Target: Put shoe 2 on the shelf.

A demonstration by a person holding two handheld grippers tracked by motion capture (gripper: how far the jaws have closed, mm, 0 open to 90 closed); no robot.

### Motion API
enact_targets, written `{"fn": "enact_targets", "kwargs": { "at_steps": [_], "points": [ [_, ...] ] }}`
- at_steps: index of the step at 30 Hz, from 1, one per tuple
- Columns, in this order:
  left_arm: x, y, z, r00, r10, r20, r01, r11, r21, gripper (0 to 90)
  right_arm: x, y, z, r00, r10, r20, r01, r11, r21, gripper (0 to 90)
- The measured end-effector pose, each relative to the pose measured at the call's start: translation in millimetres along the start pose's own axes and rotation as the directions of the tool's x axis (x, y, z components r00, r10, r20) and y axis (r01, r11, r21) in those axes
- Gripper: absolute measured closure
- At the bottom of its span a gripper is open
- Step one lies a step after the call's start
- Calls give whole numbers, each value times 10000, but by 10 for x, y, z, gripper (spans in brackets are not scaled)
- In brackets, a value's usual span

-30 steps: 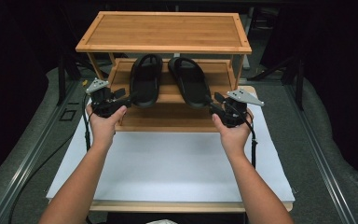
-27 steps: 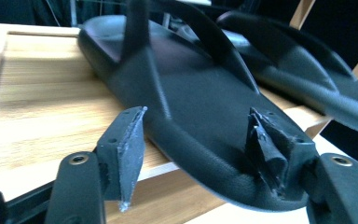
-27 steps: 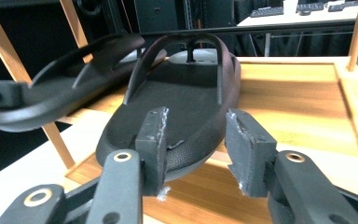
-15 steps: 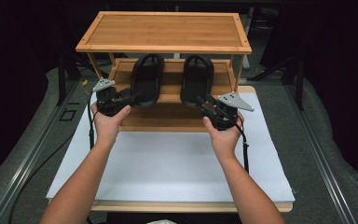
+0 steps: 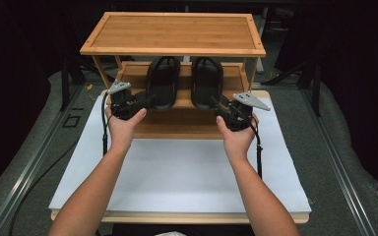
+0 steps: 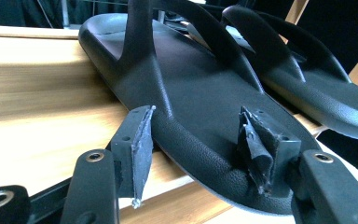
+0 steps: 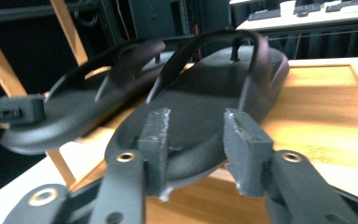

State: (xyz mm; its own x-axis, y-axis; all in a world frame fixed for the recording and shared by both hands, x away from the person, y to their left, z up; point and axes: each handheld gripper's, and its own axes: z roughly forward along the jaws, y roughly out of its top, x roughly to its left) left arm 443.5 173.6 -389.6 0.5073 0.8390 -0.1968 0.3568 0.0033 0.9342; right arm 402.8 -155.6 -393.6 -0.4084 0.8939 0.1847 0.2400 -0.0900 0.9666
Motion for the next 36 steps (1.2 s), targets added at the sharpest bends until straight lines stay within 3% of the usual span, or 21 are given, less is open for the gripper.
{"fn": "enact_targets", "kwargs": {
  "at_steps": [5,11,19,25,36],
  "points": [
    [-40,0,48,10000,-14,-82,13,10000,-67,448,-67,43,48,9983,556,151,-556,9985,-21,501],
    [-70,7,82,9999,-63,-111,62,10000,-75,445,-120,60,145,9948,1021,14,-1021,9940,399,492],
    [-73,9,102,9999,-125,-81,124,9999,-88,441,-111,66,217,9973,566,466,-597,9958,691,523],
    [-69,10,98,9999,-95,-62,94,9999,-77,442,-97,81,244,9985,305,450,-340,9962,804,532],
    [-59,9,99,9999,-120,6,120,9999,-78,442,-68,75,323,9991,341,257,-359,9966,737,537]
  ]
}}
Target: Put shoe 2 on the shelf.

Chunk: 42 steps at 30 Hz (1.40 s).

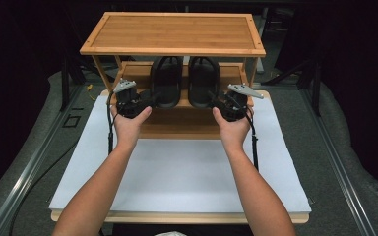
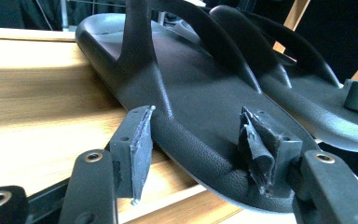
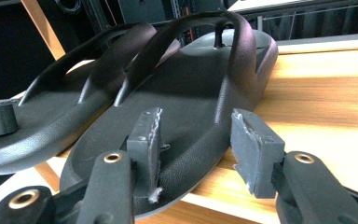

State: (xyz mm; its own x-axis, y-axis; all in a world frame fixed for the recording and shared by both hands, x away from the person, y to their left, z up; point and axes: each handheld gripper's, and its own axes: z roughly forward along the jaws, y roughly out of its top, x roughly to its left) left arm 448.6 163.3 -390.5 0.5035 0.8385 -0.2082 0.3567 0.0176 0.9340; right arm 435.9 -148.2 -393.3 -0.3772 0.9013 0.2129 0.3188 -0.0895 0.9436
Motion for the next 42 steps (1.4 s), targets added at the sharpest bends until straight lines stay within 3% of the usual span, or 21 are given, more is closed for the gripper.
{"fn": "enact_targets", "kwargs": {
  "at_steps": [15,30,42],
  "points": [
    [23,6,0,10000,-21,30,21,10000,8,446,173,-16,113,9999,68,-92,-68,10000,36,540],
    [59,25,6,9999,-137,-11,137,9999,43,447,185,-13,142,9999,109,-104,-109,9999,11,534],
    [86,66,-101,9998,-28,-193,27,10000,-44,431,167,45,21,9994,42,-349,-47,9999,-134,534]
  ]
}}
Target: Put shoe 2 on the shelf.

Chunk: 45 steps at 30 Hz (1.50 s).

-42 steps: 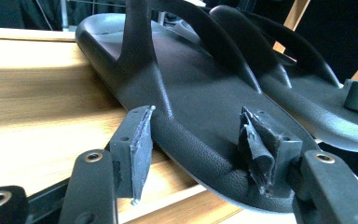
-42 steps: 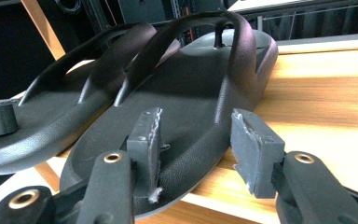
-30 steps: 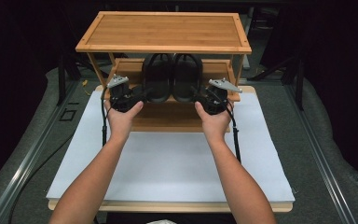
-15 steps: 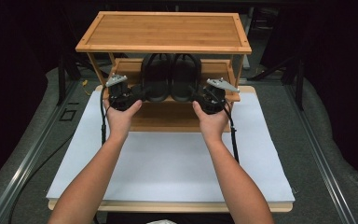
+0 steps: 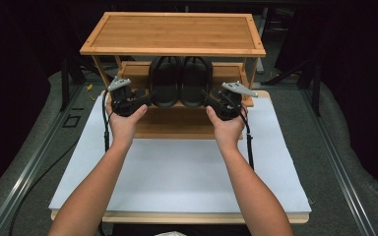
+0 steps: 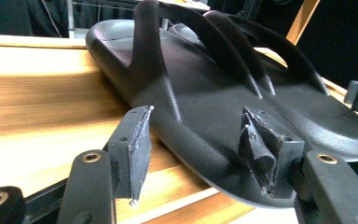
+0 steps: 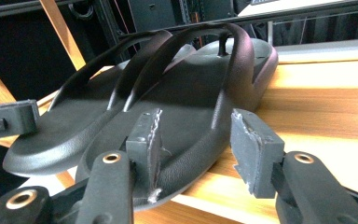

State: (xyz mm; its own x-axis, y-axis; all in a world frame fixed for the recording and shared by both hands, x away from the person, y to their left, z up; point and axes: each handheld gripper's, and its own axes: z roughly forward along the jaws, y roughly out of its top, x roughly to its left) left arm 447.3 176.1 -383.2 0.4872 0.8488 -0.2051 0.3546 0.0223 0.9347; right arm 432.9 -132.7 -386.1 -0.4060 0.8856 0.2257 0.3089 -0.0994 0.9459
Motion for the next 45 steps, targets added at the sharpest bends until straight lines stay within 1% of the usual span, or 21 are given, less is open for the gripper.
{"fn": "enact_targets", "kwargs": {
  "at_steps": [2,3,8,10,11,13,14,16,18,23,24,29,32,33,36,37,38,39,42,43,45],
  "points": [
    [0,16,-58,9999,94,-72,-94,10000,-16,431,5,9,-50,9997,-212,134,212,9998,5,534],
    [0,16,-58,9999,94,-72,-94,10000,-16,428,5,9,-50,9997,-212,134,212,9998,5,534],
    [-12,65,-239,9989,401,-225,-401,9992,39,410,-19,32,-219,9990,-415,174,417,9991,-96,538],
    [-11,70,-268,9986,455,-260,-455,9990,24,405,-26,35,-251,9987,-491,144,492,9987,-109,538],
    [-5,78,-326,9980,558,-282,-558,9984,16,403,-35,40,-309,9978,-639,197,640,9979,-47,539],
    [-3,79,-353,9980,576,-265,-576,9983,4,403,-45,40,-359,9974,-700,188,700,9975,2,538],
    [6,83,-408,9975,671,-222,-672,9977,-5,403,-55,40,-398,9970,-765,150,765,9971,9,538],
    [10,83,-435,9974,686,-217,-687,9976,-29,403,-60,40,-422,9969,-776,153,776,9970,6,538],
    [28,79,-505,9977,671,-52,-671,9977,-77,405,-92,40,-507,9960,-875,181,873,9961,92,537],
    [40,68,-605,9973,735,40,-734,9971,-175,405,-128,37,-616,9958,-901,143,900,9959,59,536],
    [43,56,-643,9969,779,64,-777,9968,-191,403,-144,22,-678,9950,-985,189,984,9951,67,537],
    [64,-8,-749,9959,904,-8,-904,9955,-267,401,-197,-24,-815,9947,-992,267,987,9949,191,537],
    [81,-47,-800,9954,952,-68,-954,9946,-406,401,-217,-41,-875,9940,-1065,266,1061,9942,147,536],
    [108,-86,-846,9952,979,-77,-981,9940,-477,401,-235,-66,-939,9940,-1065,250,1063,9943,90,535],
    [138,-127,-883,9948,1012,-146,-1018,9933,-542,404,-250,-98,-988,9942,-1037,294,1035,9946,87,533],
    [158,-153,-912,9932,1135,-245,-1147,9919,-555,404,-261,-117,-1021,9938,-1066,312,1062,9943,130,532],
    [173,-174,-935,9931,1143,-260,-1157,9914,-605,404,-272,-139,-1056,9926,-1158,361,1153,9932,161,529],
    [200,-209,-979,9937,1100,-207,-1111,9916,-661,403,-293,-185,-1123,9929,-1117,404,1117,9937,14,527],
    [216,-253,-1027,9938,1101,-153,-1109,9915,-686,403,-315,-224,-1165,9933,-1076,425,1073,9942,95,524],
    [223,-309,-1079,9925,1207,-174,-1216,9897,-754,403,-338,-273,-1214,9920,-1147,520,1143,9934,111,515],
    [230,-349,-1120,9922,1233,-159,-1242,9897,-719,403,-354,-315,-1253,9916,-1162,565,1151,9931,234,499]
  ]
}}
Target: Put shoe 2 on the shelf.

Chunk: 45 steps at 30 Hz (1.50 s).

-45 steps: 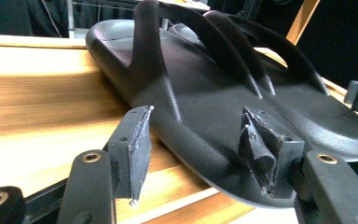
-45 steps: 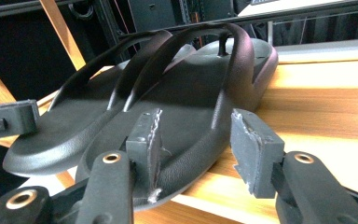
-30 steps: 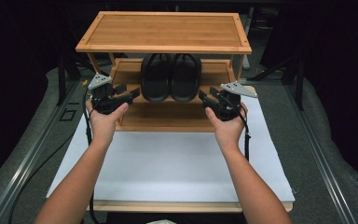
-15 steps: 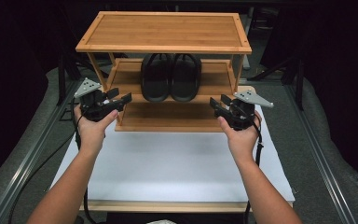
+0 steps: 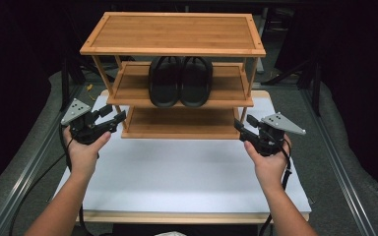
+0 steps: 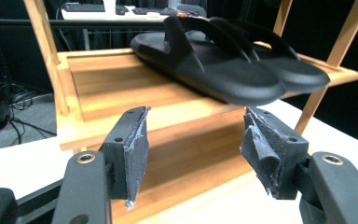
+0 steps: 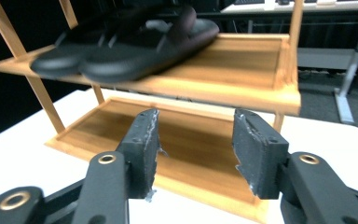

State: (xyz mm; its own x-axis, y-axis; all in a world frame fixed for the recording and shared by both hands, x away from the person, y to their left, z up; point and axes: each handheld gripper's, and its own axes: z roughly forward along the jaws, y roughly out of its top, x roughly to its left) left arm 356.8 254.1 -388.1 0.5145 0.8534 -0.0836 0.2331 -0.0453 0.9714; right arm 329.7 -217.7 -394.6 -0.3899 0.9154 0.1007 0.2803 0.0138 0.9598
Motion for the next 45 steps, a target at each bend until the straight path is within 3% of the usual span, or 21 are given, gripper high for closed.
{"fn": "enact_targets", "kwargs": {
  "at_steps": [2,9,10,12,16,19,23,28,29,33,45],
  "points": [
    [3,-55,-49,10000,-11,10,11,10000,-22,403,-10,-50,-34,9999,-87,95,85,9997,222,484],
    [21,-275,-125,9997,-240,100,238,9993,273,403,-30,-222,-132,9996,-241,128,239,9996,127,446],
    [17,-360,-135,9997,-200,111,196,9990,400,403,-50,-294,-177,9995,-320,58,317,9986,423,435],
    [12,-448,-137,9999,-96,42,94,9986,519,402,-65,-380,-189,9993,-308,199,304,9993,213,425],
    [14,-567,-108,10000,-80,26,78,9969,788,402,-101,-489,-222,9996,-214,173,205,9985,515,423],
    [-12,-687,-90,9999,145,76,-152,9950,987,402,-139,-628,-247,9993,-49,366,22,9971,756,420],
    [-29,-824,-67,9996,180,201,-200,9947,1004,402,-150,-752,-256,9994,51,349,-79,9968,799,411],
    [-31,-983,-13,9994,119,320,-161,9907,1349,403,-150,-921,-209,9991,66,412,-111,9939,1095,397],
    [-30,-1010,3,9994,109,342,-156,9901,1394,403,-150,-948,-192,9991,41,424,-81,9954,954,395],
    [-17,-1105,57,9993,249,279,-292,9858,1654,403,-150,-1058,-144,9993,-33,384,-19,9910,1339,386],
    [12,-1269,131,9989,380,280,-432,9747,2194,403,-155,-1269,-22,9992,-281,267,223,9802,1970,387]
  ]
}}
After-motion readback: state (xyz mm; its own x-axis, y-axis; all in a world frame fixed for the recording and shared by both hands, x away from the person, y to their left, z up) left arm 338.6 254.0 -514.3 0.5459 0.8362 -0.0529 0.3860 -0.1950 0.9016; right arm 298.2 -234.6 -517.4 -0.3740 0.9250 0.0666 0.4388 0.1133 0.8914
